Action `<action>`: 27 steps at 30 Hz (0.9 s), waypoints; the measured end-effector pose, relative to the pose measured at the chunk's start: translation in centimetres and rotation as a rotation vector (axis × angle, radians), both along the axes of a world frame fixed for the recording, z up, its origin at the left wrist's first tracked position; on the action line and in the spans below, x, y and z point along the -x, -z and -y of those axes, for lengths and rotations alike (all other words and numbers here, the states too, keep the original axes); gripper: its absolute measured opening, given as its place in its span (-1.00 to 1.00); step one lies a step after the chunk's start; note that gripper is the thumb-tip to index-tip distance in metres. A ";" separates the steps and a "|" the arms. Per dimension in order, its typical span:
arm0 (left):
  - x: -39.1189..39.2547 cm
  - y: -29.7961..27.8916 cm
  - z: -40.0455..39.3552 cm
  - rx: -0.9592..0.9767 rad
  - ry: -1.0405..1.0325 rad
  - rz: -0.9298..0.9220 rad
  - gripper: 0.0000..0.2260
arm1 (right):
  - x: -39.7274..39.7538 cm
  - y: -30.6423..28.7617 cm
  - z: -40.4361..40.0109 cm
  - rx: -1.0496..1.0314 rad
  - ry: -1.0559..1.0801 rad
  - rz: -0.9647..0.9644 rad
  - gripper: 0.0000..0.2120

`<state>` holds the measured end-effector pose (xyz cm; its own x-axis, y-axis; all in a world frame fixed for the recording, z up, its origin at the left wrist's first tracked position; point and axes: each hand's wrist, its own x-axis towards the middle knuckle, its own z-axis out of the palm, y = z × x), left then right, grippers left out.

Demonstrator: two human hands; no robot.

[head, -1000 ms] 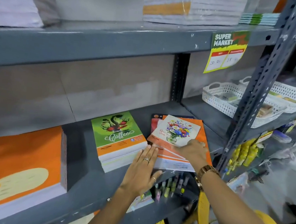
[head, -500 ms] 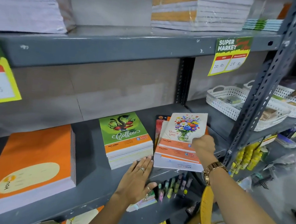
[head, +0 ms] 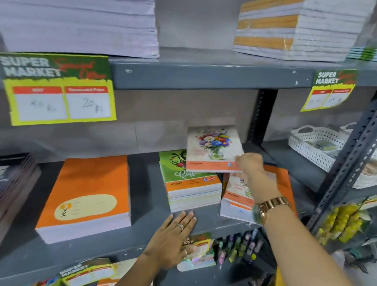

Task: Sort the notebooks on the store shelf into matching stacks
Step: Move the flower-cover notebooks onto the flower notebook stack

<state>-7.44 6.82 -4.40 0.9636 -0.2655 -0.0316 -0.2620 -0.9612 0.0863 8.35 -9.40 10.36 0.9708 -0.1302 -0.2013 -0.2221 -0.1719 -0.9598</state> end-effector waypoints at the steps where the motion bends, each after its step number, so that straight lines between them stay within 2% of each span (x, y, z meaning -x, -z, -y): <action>1: 0.4 0.0 -0.3 0.004 -0.002 -0.001 -0.19 | 0.0 0.5 -0.8 -0.018 -0.021 0.001 -0.83; 2: 0.9 0.0 -0.8 0.012 -0.011 0.000 -0.21 | -0.2 1.4 -1.7 -0.017 -0.031 -0.023 -0.93; 3: 1.3 -0.1 -1.1 0.016 -0.015 0.000 -0.21 | -0.2 2.1 -2.6 0.001 -0.049 -0.040 -0.93; 8: 2.3 -0.3 -1.8 0.017 -0.033 -0.024 -0.33 | 1.0 3.7 -4.4 0.460 -0.105 0.049 -0.84; 12: 2.3 -0.5 -1.6 0.022 -0.046 -0.031 -0.39 | 1.1 4.2 -4.4 0.692 -0.123 0.131 -0.80; 15: 1.8 -0.5 -1.3 0.014 -0.027 -0.035 -0.25 | 0.8 4.3 -3.4 0.796 -0.064 0.221 -0.70; 17: 1.3 -0.7 -0.8 0.022 -0.002 -0.049 -0.15 | 0.5 4.8 -1.9 0.795 0.034 0.199 -0.61; 20: 0.4 -0.9 0.1 0.016 0.030 -0.048 -0.13 | 0.4 6.1 1.2 0.817 0.131 0.063 -0.47; 24: -1.1 -0.8 1.5 0.027 0.056 -0.055 -0.10 | 1.4 7.8 5.4 0.985 0.106 -0.318 -0.15; 27: -2.1 -0.6 2.5 0.034 0.081 -0.058 -0.10 | 1.5 8.4 6.9 1.031 0.030 -0.327 -0.20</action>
